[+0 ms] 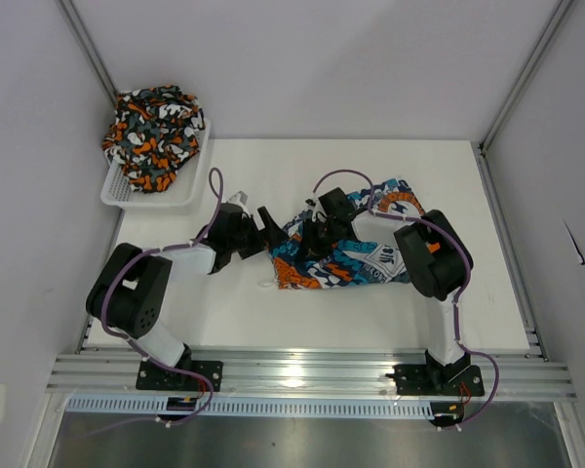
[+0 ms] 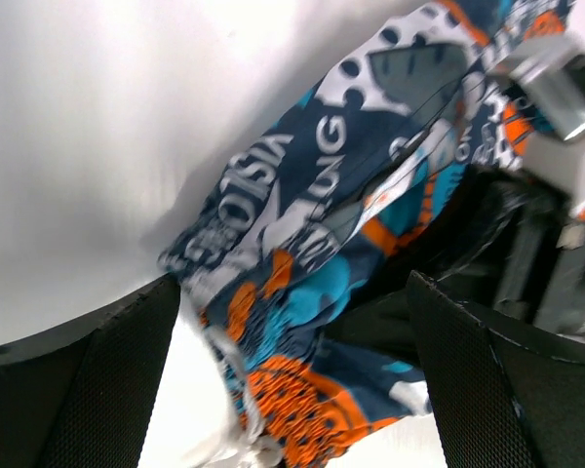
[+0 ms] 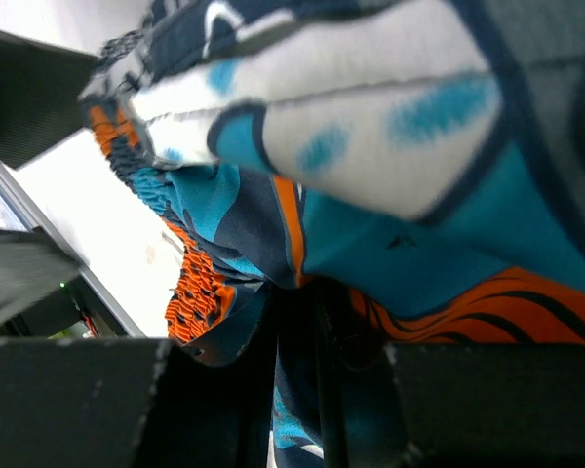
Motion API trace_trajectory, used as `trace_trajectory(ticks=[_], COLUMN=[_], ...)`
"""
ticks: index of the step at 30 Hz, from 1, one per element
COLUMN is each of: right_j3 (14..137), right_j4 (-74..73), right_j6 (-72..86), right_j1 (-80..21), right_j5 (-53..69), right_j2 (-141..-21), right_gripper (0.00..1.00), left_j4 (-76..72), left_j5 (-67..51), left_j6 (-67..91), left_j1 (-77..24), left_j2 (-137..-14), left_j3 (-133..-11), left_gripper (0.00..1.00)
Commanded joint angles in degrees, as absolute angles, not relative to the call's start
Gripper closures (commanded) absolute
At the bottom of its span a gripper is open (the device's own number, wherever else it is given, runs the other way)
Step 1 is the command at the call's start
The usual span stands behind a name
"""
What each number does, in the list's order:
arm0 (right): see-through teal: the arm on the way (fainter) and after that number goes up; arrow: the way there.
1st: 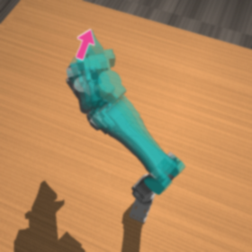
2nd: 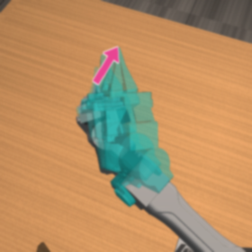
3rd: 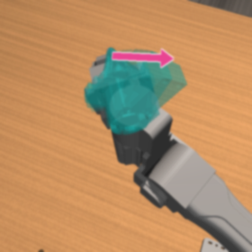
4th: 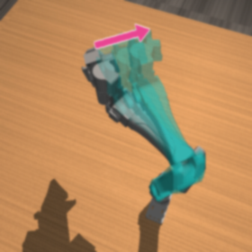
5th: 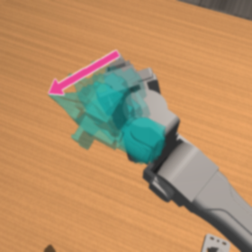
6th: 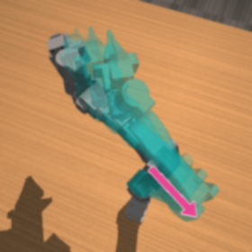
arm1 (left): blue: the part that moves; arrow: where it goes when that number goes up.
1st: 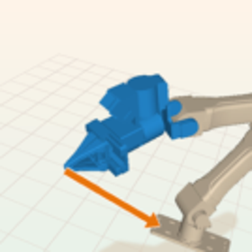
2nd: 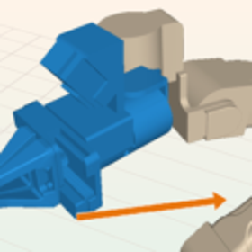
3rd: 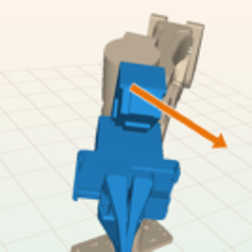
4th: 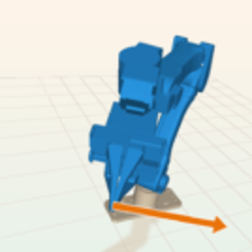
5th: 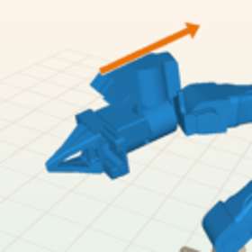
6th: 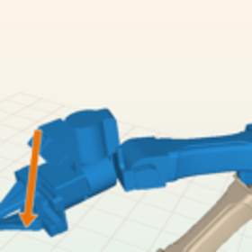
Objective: Fold and stack the shorts
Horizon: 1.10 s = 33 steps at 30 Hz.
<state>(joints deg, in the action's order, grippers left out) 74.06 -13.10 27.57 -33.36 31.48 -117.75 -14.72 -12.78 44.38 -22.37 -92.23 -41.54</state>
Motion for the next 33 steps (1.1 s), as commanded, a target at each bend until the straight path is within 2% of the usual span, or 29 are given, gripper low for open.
trace_trajectory(ticks=[1,22,33], right_j3=[74.1,76.9,75.4], right_j4=[-11.9,-12.5,-8.2], right_j6=[28.0,30.0,32.3], right_j1=[-33.3,-34.4,-33.7], right_j5=[30.3,30.4,32.4], right_j2=[-119.4,-121.3,-121.5], right_gripper=[0.77,0.77,0.79], left_j4=[-18.2,-26.2,-35.6], left_j5=[-12.9,-14.6,-17.8], left_j6=[43.0,45.8,48.3], left_j1=[-22.4,-24.3,-24.4], left_j2=[-92.2,-98.9,-97.7], left_j3=[-39.1,-38.2,-31.3], left_gripper=[0.01,0.02,0.04])
